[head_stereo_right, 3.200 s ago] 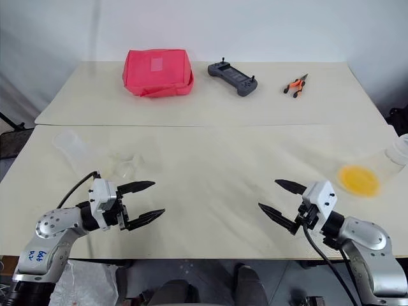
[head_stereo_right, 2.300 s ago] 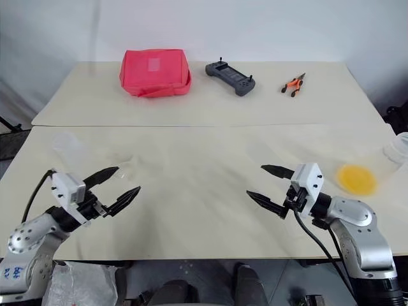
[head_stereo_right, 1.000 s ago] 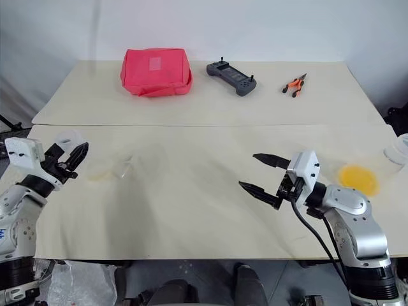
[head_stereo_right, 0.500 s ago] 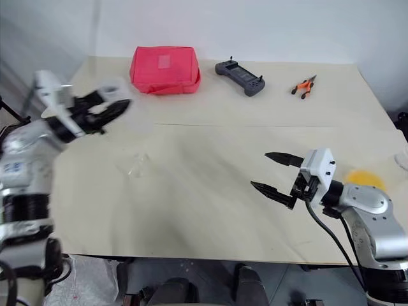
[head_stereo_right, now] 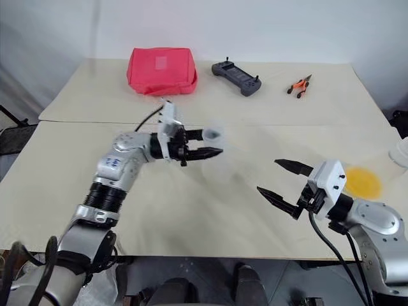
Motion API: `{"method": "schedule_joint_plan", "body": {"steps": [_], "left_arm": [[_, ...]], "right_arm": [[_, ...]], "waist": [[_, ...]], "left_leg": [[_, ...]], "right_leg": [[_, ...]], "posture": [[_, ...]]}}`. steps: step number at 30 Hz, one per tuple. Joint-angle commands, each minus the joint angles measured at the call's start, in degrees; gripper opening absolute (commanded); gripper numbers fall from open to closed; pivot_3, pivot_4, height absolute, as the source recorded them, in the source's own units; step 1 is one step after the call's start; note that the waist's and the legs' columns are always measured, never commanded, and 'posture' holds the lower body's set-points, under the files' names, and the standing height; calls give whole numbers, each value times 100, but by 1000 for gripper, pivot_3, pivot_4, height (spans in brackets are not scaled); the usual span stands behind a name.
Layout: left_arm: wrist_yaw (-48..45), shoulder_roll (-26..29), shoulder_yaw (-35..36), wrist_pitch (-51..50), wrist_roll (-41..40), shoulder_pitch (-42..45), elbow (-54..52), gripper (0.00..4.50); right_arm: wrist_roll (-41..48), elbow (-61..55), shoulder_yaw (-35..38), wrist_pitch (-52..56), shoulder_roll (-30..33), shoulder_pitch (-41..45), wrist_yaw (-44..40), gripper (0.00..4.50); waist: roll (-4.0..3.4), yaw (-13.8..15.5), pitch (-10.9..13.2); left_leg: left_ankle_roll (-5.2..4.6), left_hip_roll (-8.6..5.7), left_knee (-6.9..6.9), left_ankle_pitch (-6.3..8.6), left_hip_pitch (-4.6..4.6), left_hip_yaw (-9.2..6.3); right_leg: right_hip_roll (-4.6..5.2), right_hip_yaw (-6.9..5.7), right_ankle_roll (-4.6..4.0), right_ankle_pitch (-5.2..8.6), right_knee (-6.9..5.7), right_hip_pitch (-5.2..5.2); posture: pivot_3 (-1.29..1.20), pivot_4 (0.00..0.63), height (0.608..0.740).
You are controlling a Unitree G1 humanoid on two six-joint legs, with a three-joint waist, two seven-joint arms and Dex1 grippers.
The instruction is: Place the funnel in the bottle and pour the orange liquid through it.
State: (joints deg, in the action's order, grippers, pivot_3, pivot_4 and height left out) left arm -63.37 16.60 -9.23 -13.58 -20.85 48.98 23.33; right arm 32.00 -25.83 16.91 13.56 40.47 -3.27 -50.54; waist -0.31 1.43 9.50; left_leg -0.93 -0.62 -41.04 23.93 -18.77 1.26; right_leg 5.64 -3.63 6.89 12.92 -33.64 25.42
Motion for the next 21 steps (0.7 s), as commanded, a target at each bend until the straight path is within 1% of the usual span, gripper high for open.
{"method": "schedule_joint_plan", "body": {"steps": [1,7,9,14,21], "left_arm": [[-153,-150,-25,287,95,60,32,2267],[-315,-417,-169,606,321,1,310,2267],[-345,-450,-160,663,360,-19,323,3007],[-524,-337,-179,491,356,-131,173,4482],[-539,-171,-73,50,262,-181,-160,4482]], "right_arm": [[65,-303,239,-63,-25,-83,129,4209],[53,-368,236,-77,-40,-154,246,4209],[47,-362,227,-86,-39,-147,268,4209],[29,-332,196,-101,-37,-100,302,4209],[0,-281,147,-119,-45,-47,291,4209]], "waist": [[3,0,3],[3,9,3],[3,10,3],[3,10,3],[3,12,3]], "left_leg": [[-2,-1,-6,0,-4,0],[-14,-3,-10,3,-8,0],[-18,-4,-9,5,-9,0],[-25,-5,-10,9,-12,-1],[-27,-6,-13,10,-16,-4]], "right_leg": [[0,2,2,-3,0,0],[1,9,6,-10,6,1],[1,9,6,-10,6,1],[1,9,9,-12,11,1],[2,9,11,-13,12,1]], "posture": [[0,150,740],[0,150,740],[0,150,740],[0,150,740],[0,150,740]]}}
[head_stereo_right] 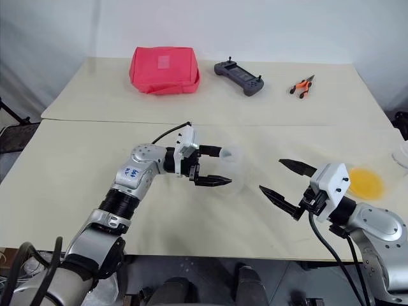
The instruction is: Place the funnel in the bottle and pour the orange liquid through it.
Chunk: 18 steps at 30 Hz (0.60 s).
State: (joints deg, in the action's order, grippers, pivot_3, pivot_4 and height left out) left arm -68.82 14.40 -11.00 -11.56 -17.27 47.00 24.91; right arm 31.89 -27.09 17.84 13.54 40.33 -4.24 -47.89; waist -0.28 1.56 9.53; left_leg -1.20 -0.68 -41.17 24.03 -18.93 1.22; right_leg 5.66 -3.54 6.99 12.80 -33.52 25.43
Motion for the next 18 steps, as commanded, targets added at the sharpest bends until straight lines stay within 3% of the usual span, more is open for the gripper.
{"method": "schedule_joint_plan", "body": {"steps": [1,10,18], "left_arm": [[41,70,101,-157,-56,12,-333,4482],[353,412,529,-297,-183,-68,-619,4482],[958,924,1381,-1260,-718,-105,-1567,4482]], "right_arm": [[3,-144,42,-118,-29,57,18,4209],[-36,-33,57,-109,47,119,-116,4209],[-7,103,76,-56,145,220,-339,4209]], "waist": [[0,0,0],[0,-8,0],[-1,-14,0]], "left_leg": [[0,0,-1,0,-1,0],[0,1,-2,0,-1,-6],[0,0,-4,0,-4,-51]], "right_leg": [[0,0,1,0,0,0],[0,0,2,-1,-1,1],[2,0,3,-1,-1,1]], "posture": [[0,150,740],[0,150,740],[0,150,740]]}}
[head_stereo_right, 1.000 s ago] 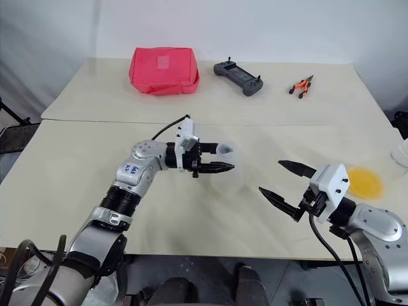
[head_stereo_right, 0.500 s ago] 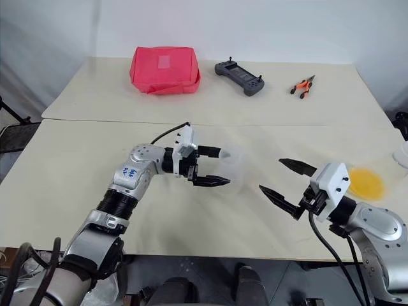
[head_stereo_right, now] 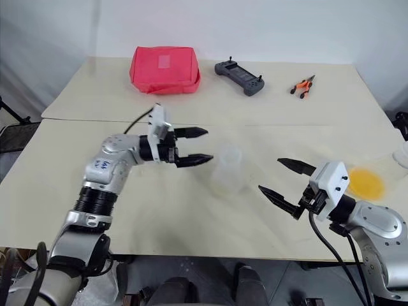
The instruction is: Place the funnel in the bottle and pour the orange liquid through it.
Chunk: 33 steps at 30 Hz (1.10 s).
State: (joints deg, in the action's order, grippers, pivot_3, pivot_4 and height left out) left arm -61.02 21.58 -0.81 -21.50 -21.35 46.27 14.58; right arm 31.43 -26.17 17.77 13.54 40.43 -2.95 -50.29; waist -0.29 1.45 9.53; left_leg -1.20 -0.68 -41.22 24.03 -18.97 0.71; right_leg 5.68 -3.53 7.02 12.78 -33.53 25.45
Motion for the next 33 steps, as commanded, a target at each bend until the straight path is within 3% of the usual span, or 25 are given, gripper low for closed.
{"method": "schedule_joint_plan", "body": {"steps": [1,10,17,21,27,33], "left_arm": [[196,346,449,-289,-338,-137,-711,4482],[912,1443,1574,19,-162,-1734,-1432,4482],[1793,1556,2396,421,-6,-3035,-1638,4482],[1927,1643,2497,478,27,-3468,-1680,4482],[1748,1773,2042,775,303,-3375,-1190,4482],[1617,1823,1667,1285,616,-2648,24,4482]], "right_arm": [[48,39,75,-48,154,118,-146,4209],[488,65,85,108,255,296,-591,4209],[1033,-530,-154,393,275,179,-957,4209],[1415,-980,-389,637,213,338,-877,4209],[1291,-762,-714,650,24,1078,-572,4209],[1108,-564,-669,518,85,1105,-616,4209]], "waist": [[0,-6,0],[-8,-20,4],[-9,14,5],[-9,-9,5],[-9,-2,6],[-9,-5,6]], "left_leg": [[0,0,-1,0,0,-3],[5,14,1,-1,7,-5],[5,30,3,1,1,-18],[6,29,4,2,-1,-21],[9,30,1,1,5,-14],[6,11,4,3,-3,-14]], "right_leg": [[0,0,0,0,0,1],[3,0,-1,0,-1,1],[19,-11,-2,0,3,1],[25,-17,-2,0,4,1],[28,-20,-9,-5,0,1],[27,-32,-11,-4,4,4]], "posture": [[0,150,740],[0,150,740],[0,150,740],[0,150,740],[0,150,740],[0,150,740]]}}
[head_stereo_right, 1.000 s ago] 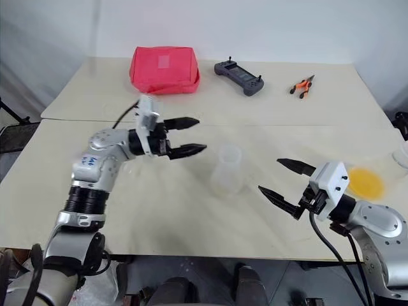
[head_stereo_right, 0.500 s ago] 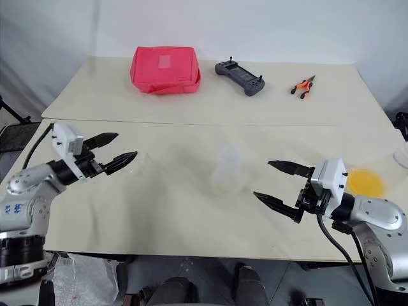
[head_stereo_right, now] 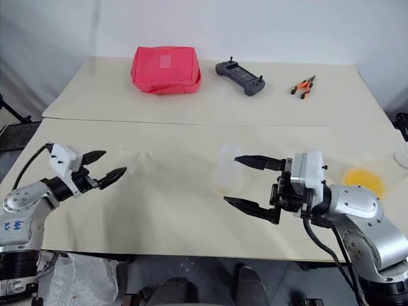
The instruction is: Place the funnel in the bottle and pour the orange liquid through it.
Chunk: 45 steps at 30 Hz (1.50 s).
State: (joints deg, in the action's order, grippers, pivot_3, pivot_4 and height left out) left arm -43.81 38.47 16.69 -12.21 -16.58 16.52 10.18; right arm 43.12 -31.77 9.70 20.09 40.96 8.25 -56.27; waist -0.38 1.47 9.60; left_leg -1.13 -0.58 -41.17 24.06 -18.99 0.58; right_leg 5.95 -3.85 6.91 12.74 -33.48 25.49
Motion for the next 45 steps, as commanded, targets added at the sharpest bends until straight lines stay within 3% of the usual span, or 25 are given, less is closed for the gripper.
{"method": "schedule_joint_plan", "body": {"steps": [1,6,15,24,32,45], "left_arm": [[-162,147,-141,560,208,472,743,4301],[-492,240,-341,814,276,942,1458,2948],[-1013,365,-456,397,124,1364,1514,121],[-1412,416,-474,-652,-328,1680,685,55],[-1841,344,-734,-2235,-1322,2403,-760,55],[-1706,187,-1727,-5049,-1872,4647,-393,55]], "right_arm": [[-89,21,173,-158,39,-37,-17,4209],[-206,82,365,-275,79,-211,-61,4209],[-254,89,648,-429,134,-575,-147,4209],[-453,260,671,-499,155,-426,14,4209],[-525,529,998,-521,306,-340,7,4209],[-685,528,1181,-593,395,-424,54,4209]], "waist": [[0,-10,0],[0,-15,0],[1,-11,0],[2,-11,1],[5,-12,3],[11,-16,8]], "left_leg": [[-1,-17,0,0,-1,0],[-1,-21,1,0,-5,9],[-2,-20,-3,0,-9,21],[-2,-21,-7,0,-10,20],[-3,-23,-11,0,-17,13],[-5,-25,-14,-1,-13,16]], "right_leg": [[0,0,0,0,-1,1],[0,-2,1,0,-1,6],[-1,-4,2,-1,-3,5],[0,-3,2,-1,-6,5],[0,1,3,-1,-6,5],[-6,12,4,-2,-12,3]], "posture": [[0,150,740],[0,150,740],[0,150,740],[0,150,740],[0,150,740],[0,150,740]]}}
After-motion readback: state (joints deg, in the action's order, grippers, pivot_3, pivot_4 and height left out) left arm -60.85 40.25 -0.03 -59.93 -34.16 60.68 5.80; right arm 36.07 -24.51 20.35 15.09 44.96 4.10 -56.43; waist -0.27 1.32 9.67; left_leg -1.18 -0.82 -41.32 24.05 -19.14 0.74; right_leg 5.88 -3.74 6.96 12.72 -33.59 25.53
